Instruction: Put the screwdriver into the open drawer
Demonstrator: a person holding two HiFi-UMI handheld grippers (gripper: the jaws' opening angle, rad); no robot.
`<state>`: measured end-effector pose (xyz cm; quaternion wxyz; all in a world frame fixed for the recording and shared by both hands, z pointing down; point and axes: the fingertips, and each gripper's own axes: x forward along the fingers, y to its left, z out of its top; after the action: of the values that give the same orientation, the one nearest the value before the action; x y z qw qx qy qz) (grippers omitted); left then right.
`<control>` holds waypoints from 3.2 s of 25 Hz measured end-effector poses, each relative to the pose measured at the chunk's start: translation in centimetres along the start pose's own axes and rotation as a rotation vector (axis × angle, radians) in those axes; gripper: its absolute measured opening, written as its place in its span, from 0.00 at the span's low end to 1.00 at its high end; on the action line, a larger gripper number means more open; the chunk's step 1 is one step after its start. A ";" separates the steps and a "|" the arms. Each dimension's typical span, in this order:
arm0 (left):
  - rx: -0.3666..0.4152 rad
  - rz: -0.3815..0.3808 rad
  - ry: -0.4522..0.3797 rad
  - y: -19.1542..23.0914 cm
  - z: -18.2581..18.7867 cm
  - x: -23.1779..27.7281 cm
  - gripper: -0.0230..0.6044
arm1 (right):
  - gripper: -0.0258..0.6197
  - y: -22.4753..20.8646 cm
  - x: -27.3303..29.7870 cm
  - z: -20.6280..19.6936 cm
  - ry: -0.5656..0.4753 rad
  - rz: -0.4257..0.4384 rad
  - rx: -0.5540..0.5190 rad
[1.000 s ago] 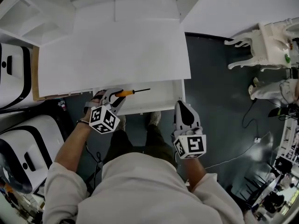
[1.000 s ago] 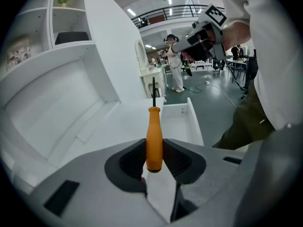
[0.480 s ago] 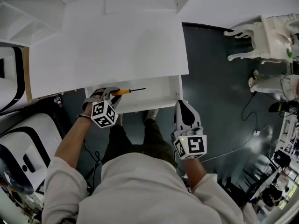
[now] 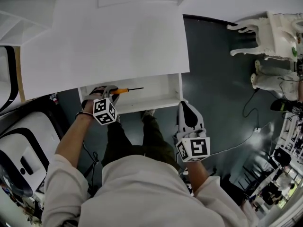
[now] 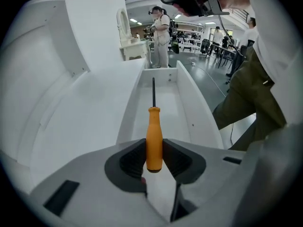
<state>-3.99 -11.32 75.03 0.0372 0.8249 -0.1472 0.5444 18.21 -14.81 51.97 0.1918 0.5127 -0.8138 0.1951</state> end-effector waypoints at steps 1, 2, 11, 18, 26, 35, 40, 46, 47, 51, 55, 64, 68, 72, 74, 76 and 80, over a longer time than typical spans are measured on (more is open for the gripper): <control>0.007 -0.006 0.010 -0.1 -0.1 0.4 0.21 | 0.05 -0.2 0.0 -0.2 0.004 -0.001 0.001; 0.012 -0.013 0.020 -0.3 -0.2 0.8 0.21 | 0.05 -0.4 0.1 -0.4 0.008 -0.002 0.001; 0.010 -0.061 0.117 -0.8 -1.6 4.0 0.21 | 0.04 -1.8 0.1 -1.1 0.031 -0.011 0.006; 0.000 -0.083 0.179 -1.0 -2.9 6.2 0.21 | 0.05 -3.1 -0.1 -1.8 0.049 -0.023 0.006; -0.005 -0.106 0.229 -1.2 -3.2 7.3 0.21 | 0.05 -3.9 -0.1 -2.4 0.062 -0.028 0.011; 0.040 -0.126 0.278 -1.4 -3.6 8.4 0.21 | 0.05 -4.7 -0.3 -2.8 0.073 -0.038 0.018; 0.036 -0.134 0.301 -1.5 -4.0 9.0 0.21 | 0.05 -5.0 -0.4 -3.1 0.077 -0.040 0.021; 0.028 -0.133 0.305 -1.6 -4.2 9.2 0.21 | 0.05 -5.0 -0.5 -3.1 0.078 -0.039 0.021; 0.027 -0.132 0.306 -1.7 -4.3 9.2 0.21 | 0.05 -5.0 -0.5 -3.1 0.078 -0.038 0.021; 0.021 -0.132 0.309 -1.7 -4.4 9.2 0.21 | 0.05 -4.9 -0.5 -3.3 0.082 -0.037 0.019; 0.020 -0.123 0.307 -1.7 -4.4 9.2 0.22 | 0.05 -4.7 -0.6 -3.2 0.079 -0.033 0.015; -0.024 -0.088 0.285 -1.2 -4.1 8.0 0.23 | 0.05 -4.1 -0.7 -2.4 0.058 -0.017 0.006; -0.063 -0.055 0.257 -0.7 -3.5 6.5 0.23 | 0.05 -3.5 -0.7 -1.5 0.033 -0.002 -0.001; -0.131 -0.003 0.200 -0.2 -2.4 4.2 0.23 | 0.05 -2.6 -0.8 -0.2 0.002 0.020 -0.009; -0.185 0.021 0.163 0.2 -1.7 2.5 0.23 | 0.05 -2.0 -0.8 0.7 -0.018 0.034 -0.015; -0.244 0.052 0.117 0.6 -0.7 0.5 0.23 | 0.05 -1.4 -1.0 1.6 -0.036 0.047 -0.022; -0.363 0.117 -0.006 1.9 1.6 -4.0 0.22 | 0.05 -0.2 -1.2 3.8 -0.075 0.072 -0.036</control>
<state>-4.57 -12.65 70.58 0.1532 0.7965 -0.2908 0.5076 18.45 -15.88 48.17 0.1635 0.4863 -0.8418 0.1679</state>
